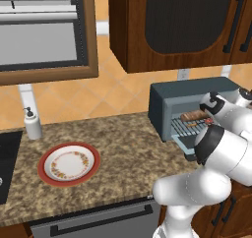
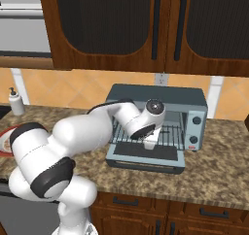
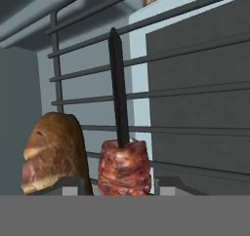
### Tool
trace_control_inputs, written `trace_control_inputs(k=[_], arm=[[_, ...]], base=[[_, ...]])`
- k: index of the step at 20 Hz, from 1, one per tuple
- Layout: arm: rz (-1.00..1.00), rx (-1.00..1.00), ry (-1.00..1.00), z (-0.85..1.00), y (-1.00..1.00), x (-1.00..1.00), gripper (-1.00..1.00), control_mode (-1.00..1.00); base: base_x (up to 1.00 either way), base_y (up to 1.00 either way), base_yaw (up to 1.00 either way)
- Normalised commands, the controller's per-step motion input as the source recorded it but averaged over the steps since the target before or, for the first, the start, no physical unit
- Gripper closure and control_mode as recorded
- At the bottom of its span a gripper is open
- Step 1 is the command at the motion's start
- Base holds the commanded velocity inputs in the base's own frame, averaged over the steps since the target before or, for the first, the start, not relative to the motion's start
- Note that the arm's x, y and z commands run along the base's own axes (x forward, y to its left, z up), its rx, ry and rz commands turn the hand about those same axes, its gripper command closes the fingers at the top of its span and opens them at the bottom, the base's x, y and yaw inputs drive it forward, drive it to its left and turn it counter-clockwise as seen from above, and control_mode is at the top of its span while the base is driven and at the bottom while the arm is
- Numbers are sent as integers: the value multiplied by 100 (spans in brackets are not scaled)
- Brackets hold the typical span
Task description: Pick up the kebab skewer and baguette bread, and place them inside the toaster oven. Close the toaster oven door and start by setting the timer.
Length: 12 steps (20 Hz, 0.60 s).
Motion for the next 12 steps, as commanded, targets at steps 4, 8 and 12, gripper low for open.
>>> trace_control_inputs(k=[4, 8, 12], arm=[[0, 0, 1, 6, -17, -1, -100, -100], [0, 0, 0, 34, -33, -28, -100, -100], [0, -1, 0, 34, -38, -46, -100, -100]], base=[[0, 0, 0], [0, 0, 0], [0, 0, 0]])
